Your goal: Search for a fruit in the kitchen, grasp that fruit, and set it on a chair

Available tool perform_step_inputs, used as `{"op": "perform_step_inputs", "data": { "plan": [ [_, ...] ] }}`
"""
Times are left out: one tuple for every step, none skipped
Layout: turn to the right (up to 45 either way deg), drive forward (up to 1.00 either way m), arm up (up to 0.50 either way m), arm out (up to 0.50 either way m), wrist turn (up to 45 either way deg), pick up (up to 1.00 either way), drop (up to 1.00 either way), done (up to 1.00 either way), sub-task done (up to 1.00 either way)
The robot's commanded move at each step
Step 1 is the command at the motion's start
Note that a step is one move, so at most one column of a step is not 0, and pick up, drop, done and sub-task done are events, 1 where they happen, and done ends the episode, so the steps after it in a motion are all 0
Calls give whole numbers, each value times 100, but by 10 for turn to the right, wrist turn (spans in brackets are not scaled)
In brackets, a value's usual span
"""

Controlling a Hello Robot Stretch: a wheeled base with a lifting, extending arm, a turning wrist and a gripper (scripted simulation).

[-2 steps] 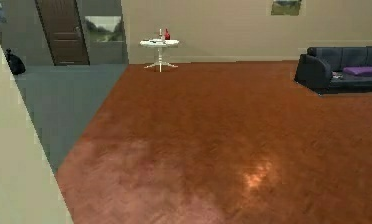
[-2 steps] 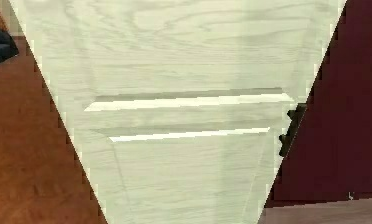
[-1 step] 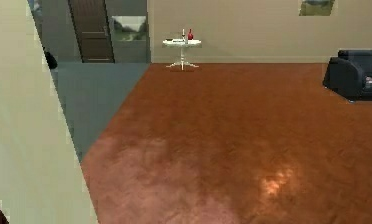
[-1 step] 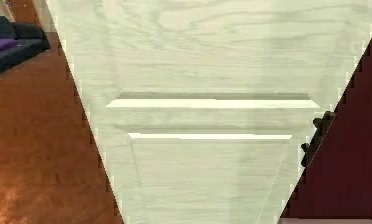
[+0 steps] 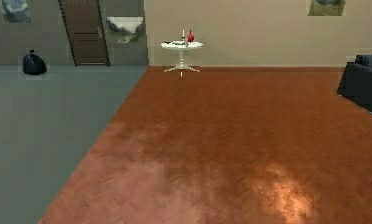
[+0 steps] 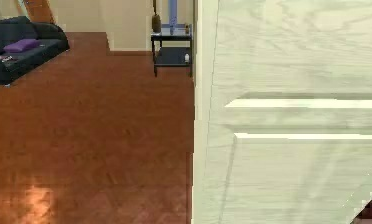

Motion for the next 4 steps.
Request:
{"op": "perform_step_inputs", "data": {
  "plan": [
    [-420, 0, 0, 0, 0, 0, 0, 0, 0],
    [0, 20, 0, 0, 0, 0, 0, 0, 0],
    [-270, 0, 0, 0, 0, 0, 0, 0, 0],
    [0, 100, 0, 0, 0, 0, 0, 0, 0]
  ]
}}
